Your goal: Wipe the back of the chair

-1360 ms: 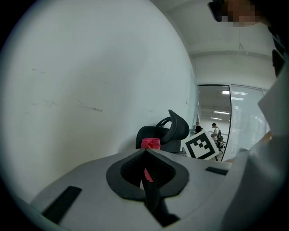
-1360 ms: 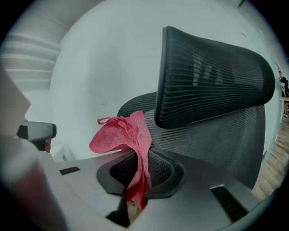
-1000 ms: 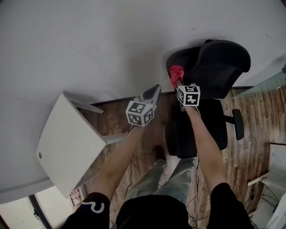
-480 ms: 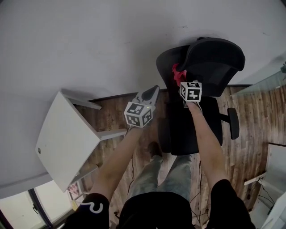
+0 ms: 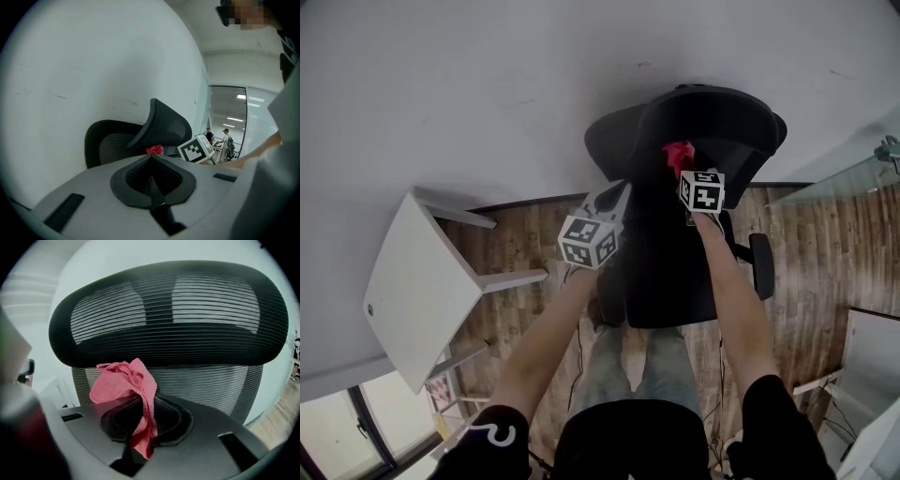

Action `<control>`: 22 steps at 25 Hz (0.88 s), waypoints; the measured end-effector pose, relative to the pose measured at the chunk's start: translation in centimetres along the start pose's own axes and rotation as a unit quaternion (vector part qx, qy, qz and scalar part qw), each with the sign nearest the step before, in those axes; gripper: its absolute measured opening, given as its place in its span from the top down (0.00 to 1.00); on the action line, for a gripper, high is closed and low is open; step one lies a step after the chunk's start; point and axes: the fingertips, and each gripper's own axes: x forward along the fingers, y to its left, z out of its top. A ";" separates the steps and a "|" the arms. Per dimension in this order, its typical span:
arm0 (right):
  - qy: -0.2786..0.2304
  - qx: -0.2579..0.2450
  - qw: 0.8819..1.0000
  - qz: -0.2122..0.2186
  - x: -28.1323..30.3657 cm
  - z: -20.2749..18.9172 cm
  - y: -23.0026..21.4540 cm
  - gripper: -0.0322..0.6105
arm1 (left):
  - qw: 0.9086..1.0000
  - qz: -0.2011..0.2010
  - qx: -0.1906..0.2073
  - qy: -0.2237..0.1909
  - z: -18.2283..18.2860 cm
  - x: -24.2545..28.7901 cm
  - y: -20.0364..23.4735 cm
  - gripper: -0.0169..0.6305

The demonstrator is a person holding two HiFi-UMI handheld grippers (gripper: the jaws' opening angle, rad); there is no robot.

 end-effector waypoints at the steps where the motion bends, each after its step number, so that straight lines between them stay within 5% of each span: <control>1: 0.000 0.001 1.000 -0.003 -0.3 0.1 -1.1 0.84 | 1.000 -0.001 -0.001 0.000 0.0 0.7 -0.7 0.94; 22: 0.009 0.006 0.998 -0.055 -5.4 -0.1 -21.5 0.84 | 0.999 -0.033 0.018 0.008 1.3 13.5 -13.1 0.94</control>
